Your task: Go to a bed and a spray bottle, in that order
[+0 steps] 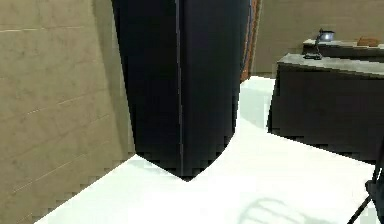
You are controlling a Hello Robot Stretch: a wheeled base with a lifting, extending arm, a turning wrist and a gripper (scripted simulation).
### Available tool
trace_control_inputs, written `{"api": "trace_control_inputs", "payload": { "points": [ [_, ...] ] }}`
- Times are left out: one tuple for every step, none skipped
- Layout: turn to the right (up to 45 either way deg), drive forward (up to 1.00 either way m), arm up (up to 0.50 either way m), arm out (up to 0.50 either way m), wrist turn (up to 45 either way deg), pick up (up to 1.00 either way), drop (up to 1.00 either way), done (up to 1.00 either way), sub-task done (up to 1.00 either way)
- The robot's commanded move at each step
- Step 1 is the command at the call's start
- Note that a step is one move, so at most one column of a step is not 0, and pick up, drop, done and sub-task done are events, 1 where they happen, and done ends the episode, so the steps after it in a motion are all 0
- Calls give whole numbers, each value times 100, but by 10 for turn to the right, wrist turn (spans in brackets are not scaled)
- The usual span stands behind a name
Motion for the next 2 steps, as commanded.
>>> {"api": "trace_control_inputs", "payload": {
  "points": [
    [240, 0, 0, 0, 0, 0, 0, 0, 0],
    [0, 70, 0, 0, 0, 0, 0, 0, 0]
  ]
}}
